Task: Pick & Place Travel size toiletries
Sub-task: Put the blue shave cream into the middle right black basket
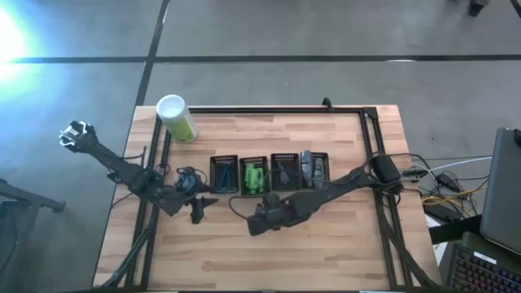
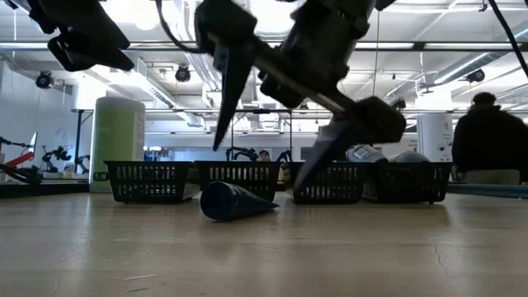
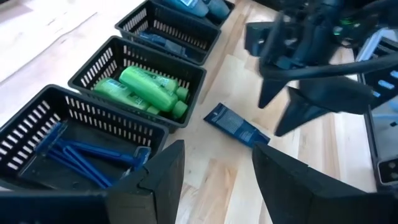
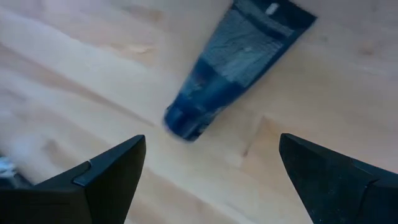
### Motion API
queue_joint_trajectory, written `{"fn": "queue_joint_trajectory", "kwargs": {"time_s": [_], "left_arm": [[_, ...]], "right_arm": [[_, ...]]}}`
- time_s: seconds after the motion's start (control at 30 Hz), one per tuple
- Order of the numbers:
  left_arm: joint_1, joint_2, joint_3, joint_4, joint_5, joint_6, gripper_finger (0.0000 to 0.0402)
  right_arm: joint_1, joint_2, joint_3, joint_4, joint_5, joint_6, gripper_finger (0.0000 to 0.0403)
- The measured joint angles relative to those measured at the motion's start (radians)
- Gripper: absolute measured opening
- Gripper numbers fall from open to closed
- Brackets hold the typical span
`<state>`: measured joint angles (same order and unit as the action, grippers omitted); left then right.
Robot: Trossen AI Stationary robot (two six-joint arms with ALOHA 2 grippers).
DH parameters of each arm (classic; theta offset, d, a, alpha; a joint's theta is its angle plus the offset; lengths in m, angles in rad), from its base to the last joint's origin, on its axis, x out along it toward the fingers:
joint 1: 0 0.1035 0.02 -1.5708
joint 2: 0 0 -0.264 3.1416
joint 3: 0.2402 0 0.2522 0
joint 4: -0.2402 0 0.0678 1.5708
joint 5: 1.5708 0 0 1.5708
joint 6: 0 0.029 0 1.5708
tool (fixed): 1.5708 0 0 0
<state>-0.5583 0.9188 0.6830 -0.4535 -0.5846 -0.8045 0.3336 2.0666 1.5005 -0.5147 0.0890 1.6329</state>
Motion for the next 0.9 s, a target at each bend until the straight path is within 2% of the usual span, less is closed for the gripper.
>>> {"fn": "queue_joint_trajectory", "kwargs": {"time_s": [0.33,0.6,0.9], "left_arm": [[-0.007,0.000,-0.002,0.002,0.000,0.039,0.0193],[-0.009,0.054,-0.055,0.028,0.111,-0.161,0.0193],[-0.009,0.252,-0.013,0.323,0.124,-0.250,0.0191]], "right_arm": [[0.002,-0.004,0.000,-0.017,0.049,-0.032,0.0363],[0.007,-0.132,0.000,-0.201,0.123,-0.206,0.0363],[0.006,-0.339,-0.061,-0.393,0.211,-0.333,0.0363]]}}
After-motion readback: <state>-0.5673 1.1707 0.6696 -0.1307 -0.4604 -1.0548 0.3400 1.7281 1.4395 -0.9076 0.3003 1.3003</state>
